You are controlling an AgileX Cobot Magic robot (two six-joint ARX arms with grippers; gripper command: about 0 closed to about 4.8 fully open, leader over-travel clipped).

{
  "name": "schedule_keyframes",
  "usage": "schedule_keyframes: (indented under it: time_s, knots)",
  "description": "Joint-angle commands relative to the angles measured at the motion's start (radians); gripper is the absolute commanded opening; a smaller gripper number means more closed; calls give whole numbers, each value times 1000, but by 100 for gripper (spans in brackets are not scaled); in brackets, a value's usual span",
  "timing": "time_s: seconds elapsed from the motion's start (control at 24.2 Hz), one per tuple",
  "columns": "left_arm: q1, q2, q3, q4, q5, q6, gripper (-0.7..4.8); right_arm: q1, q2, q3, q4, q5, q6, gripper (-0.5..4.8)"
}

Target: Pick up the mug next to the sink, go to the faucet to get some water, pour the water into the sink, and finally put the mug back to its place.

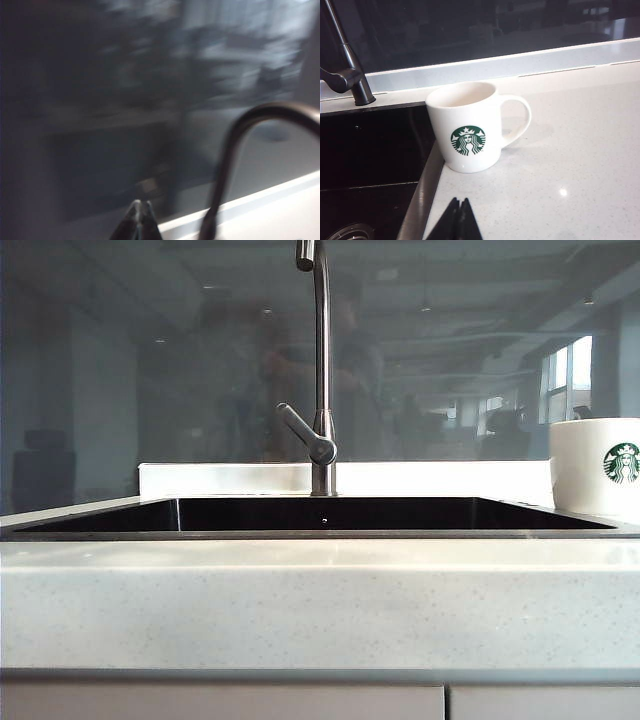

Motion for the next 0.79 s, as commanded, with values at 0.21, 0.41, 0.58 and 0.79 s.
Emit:
schedule_keyframes:
  time_s: [0.21,0.41,0.58,0.79]
  knots:
    - [3,-348,1,-267,-119,230,-4,0,-3,-3,18,0,-2,-9]
    - [3,-642,-29,-469,-236,279,-4,0,-3,-3,18,0,-2,-9]
    - [3,-986,-241,-529,-251,310,-4,0,-3,-3,17,0,-2,-9]
    - [3,-1413,-684,-550,-345,301,-4,0,-3,-3,18,0,-2,-9]
